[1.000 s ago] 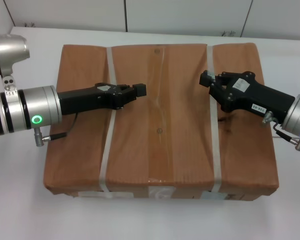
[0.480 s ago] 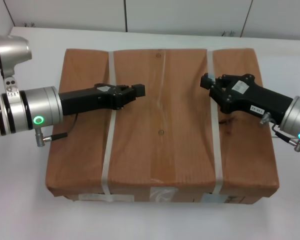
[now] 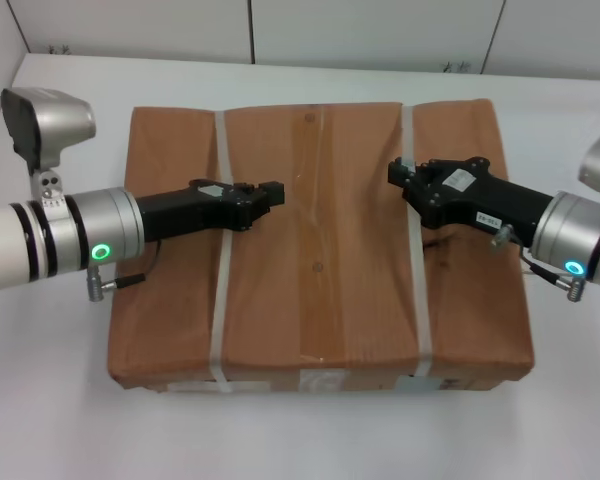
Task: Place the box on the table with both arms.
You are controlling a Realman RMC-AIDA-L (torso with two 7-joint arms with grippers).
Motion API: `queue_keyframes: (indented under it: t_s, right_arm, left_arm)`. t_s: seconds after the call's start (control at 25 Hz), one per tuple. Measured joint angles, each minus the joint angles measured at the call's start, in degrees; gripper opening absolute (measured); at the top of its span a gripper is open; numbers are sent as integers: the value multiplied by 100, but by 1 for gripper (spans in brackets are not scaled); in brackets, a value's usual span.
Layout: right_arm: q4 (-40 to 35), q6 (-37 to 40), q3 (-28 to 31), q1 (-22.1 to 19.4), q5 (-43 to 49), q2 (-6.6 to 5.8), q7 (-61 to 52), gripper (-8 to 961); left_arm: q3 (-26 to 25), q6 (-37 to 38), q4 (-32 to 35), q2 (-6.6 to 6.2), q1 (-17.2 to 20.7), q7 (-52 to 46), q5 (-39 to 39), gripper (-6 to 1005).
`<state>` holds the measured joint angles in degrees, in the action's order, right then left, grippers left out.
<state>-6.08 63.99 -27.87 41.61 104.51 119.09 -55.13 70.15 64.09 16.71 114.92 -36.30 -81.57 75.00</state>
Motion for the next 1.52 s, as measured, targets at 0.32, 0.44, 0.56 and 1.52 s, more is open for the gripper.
queue_keyframes:
  t_s: [0.32,0.44,0.56,1.52]
  right_arm:
    - [385,-605,-97,245,4,0,2,75]
    - [499,-736,-97,300,5,0,20,75]
    - [595,-906,-97,356,9,0,24,76]
    - [933,-1534,-26,562,2,1,-88,78]
  left_arm:
    - [10,-615,-33,130,-19,359,29,43]
    - [13,-770,-127,146,-72,462,42,43]
    - [15,-936,-292,151,-163,542,44,43]
    - [16,-1499,-631,235,-220,962,-5,68]
